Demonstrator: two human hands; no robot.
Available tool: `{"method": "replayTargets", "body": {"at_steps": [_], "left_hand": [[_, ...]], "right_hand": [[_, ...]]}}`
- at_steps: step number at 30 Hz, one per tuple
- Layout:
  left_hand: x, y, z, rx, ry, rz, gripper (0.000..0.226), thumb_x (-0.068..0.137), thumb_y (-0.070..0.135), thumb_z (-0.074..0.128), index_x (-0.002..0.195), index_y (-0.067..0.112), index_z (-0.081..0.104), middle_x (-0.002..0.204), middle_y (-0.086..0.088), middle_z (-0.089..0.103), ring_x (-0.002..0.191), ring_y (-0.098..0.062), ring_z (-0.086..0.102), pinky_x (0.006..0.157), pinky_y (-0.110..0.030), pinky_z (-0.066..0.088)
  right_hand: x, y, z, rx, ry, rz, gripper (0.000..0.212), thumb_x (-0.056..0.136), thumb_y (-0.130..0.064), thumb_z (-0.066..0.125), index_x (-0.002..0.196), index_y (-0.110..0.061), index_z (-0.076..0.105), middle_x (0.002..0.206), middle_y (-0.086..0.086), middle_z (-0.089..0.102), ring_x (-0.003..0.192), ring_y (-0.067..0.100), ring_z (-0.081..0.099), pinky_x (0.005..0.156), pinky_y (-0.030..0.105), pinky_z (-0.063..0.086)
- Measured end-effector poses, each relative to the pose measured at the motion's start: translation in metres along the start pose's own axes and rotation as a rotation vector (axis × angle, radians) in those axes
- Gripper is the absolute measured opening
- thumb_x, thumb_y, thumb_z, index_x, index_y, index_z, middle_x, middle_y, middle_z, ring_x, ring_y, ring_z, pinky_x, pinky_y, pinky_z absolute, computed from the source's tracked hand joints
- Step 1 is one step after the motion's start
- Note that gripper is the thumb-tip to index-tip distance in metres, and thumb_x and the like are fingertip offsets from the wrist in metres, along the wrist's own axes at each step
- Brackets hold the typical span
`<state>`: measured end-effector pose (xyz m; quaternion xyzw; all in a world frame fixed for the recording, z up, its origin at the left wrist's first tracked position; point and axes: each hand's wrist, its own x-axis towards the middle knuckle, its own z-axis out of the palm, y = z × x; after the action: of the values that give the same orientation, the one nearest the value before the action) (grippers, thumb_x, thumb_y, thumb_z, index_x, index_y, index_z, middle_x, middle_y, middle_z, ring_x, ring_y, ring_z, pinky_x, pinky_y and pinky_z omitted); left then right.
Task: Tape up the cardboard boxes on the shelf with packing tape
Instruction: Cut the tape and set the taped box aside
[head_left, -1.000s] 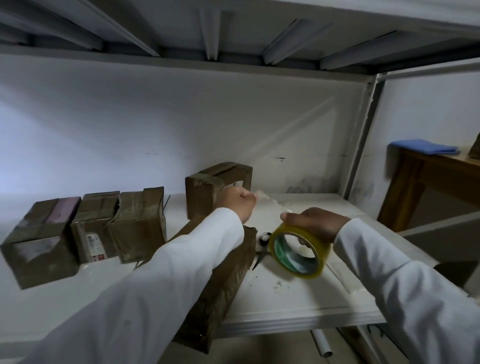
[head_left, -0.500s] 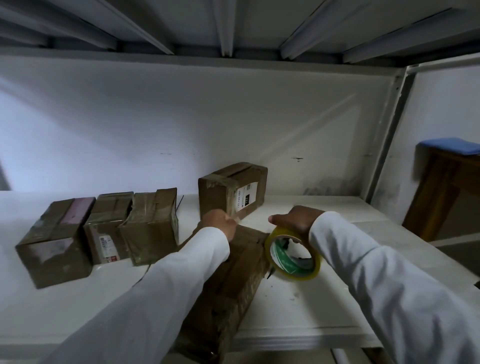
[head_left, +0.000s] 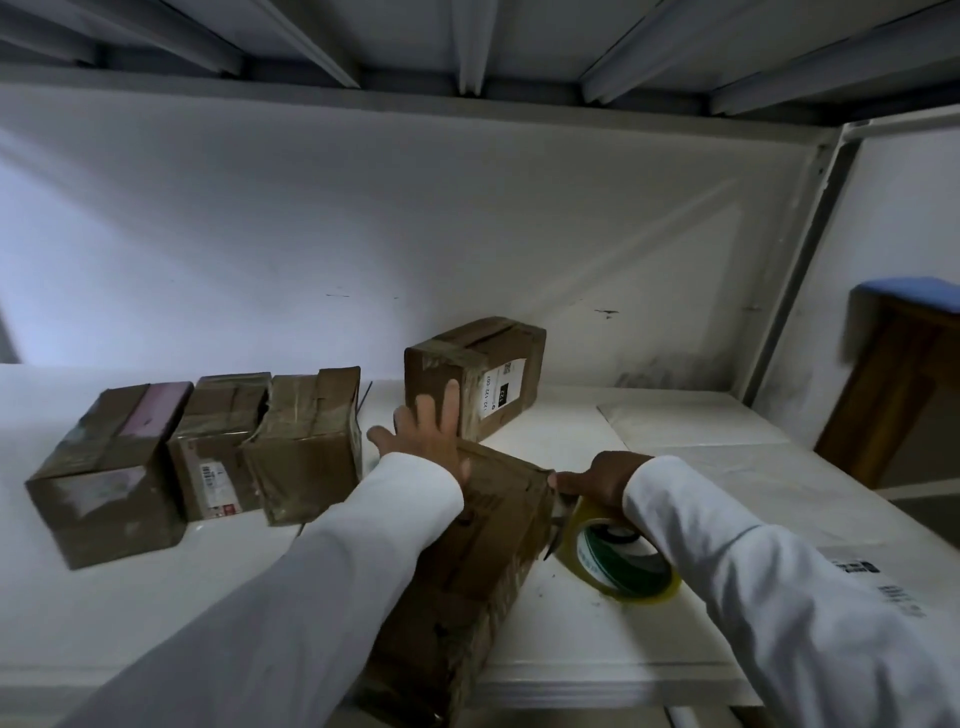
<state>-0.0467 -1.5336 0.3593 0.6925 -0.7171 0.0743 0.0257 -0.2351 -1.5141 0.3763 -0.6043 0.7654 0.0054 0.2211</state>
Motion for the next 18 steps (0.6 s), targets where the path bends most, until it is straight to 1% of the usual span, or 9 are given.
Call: {"method": "replayTargets", "body": {"at_steps": [2,4,5,7,8,10,13,15,18], "left_hand": [[0.006,0.006,-0.005,0.094,0.083,0.057,0.096,0.087,0.036,0.062,0.150,0.019,-0.008,0.143,-0.013,0.023,0.131,-0.031,0.029,0.104,-0.052,0.032],[0.007,0.027,-0.008,0.035,0.142,0.232,0.089,0.088,0.022,0.063,0.151,0.018,0.000,0.147,-0.014,0.023,0.136,-0.032,0.025,0.110,-0.052,0.028],[0.006,0.041,-0.004,-0.034,0.144,0.348,0.088,0.088,0.019,0.063,0.151,0.019,0.002,0.150,-0.012,0.021,0.139,-0.031,0.022,0.113,-0.050,0.024],[0.004,0.060,0.005,-0.140,0.098,0.507,0.092,0.087,0.024,0.065,0.151,0.020,-0.001,0.154,-0.007,0.017,0.142,-0.027,0.016,0.116,-0.047,0.018],[0.007,0.063,0.008,-0.132,0.084,0.523,0.093,0.087,0.029,0.064,0.152,0.020,-0.003,0.155,-0.006,0.015,0.143,-0.026,0.013,0.116,-0.047,0.016],[0.015,0.054,0.013,0.028,0.086,0.509,0.090,0.091,0.037,0.058,0.151,0.019,-0.005,0.157,-0.005,0.010,0.144,-0.027,0.008,0.116,-0.051,0.012],[0.020,0.029,0.009,0.274,0.030,0.408,0.089,0.092,0.039,0.054,0.151,0.019,-0.010,0.159,-0.009,0.000,0.146,-0.032,-0.002,0.115,-0.060,0.005],[0.018,0.025,0.006,0.262,-0.018,0.336,0.087,0.094,0.036,0.052,0.151,0.019,-0.011,0.159,-0.011,-0.002,0.146,-0.033,-0.005,0.114,-0.062,0.003],[0.007,0.044,0.001,0.143,0.038,0.463,0.081,0.096,0.034,0.049,0.151,0.018,-0.008,0.158,-0.009,0.006,0.145,-0.030,0.005,0.116,-0.054,0.013]], "right_hand": [[0.000,-0.003,0.001,-0.053,0.007,-0.006,0.047,0.091,-0.061,0.041,0.070,-0.019,0.046,0.086,0.001,0.054,0.084,0.019,0.051,0.079,0.027,0.035],[0.000,-0.005,0.003,-0.075,0.011,-0.010,0.047,0.092,-0.060,0.040,0.073,-0.018,0.049,0.085,0.002,0.054,0.085,0.020,0.050,0.080,0.027,0.035],[0.001,-0.006,0.003,-0.086,0.012,-0.013,0.046,0.092,-0.059,0.040,0.079,-0.017,0.054,0.087,0.003,0.056,0.086,0.020,0.050,0.081,0.028,0.037],[0.002,-0.008,0.005,-0.095,0.018,-0.015,0.049,0.094,-0.056,0.040,0.106,-0.014,0.062,0.107,0.007,0.062,0.089,0.020,0.048,0.090,0.031,0.039],[0.001,-0.008,0.004,-0.092,0.023,-0.013,0.053,0.094,-0.055,0.040,0.116,-0.012,0.060,0.115,0.009,0.062,0.090,0.019,0.047,0.092,0.031,0.039],[-0.002,-0.009,0.003,-0.084,0.013,-0.016,0.058,0.094,-0.056,0.038,0.126,-0.010,0.057,0.119,0.011,0.060,0.095,0.021,0.049,0.095,0.031,0.038],[-0.006,-0.010,0.000,-0.112,0.009,-0.035,0.061,0.096,-0.055,0.034,0.133,-0.009,0.050,0.137,0.012,0.051,0.123,0.026,0.048,0.105,0.033,0.032],[-0.006,-0.011,0.002,-0.126,0.017,-0.032,0.062,0.095,-0.058,0.034,0.130,-0.010,0.053,0.136,0.012,0.052,0.125,0.028,0.048,0.106,0.035,0.034],[-0.007,-0.013,0.004,-0.127,0.033,-0.012,0.059,0.095,-0.056,0.035,0.127,-0.012,0.056,0.133,0.010,0.055,0.122,0.027,0.051,0.105,0.037,0.037]]}}
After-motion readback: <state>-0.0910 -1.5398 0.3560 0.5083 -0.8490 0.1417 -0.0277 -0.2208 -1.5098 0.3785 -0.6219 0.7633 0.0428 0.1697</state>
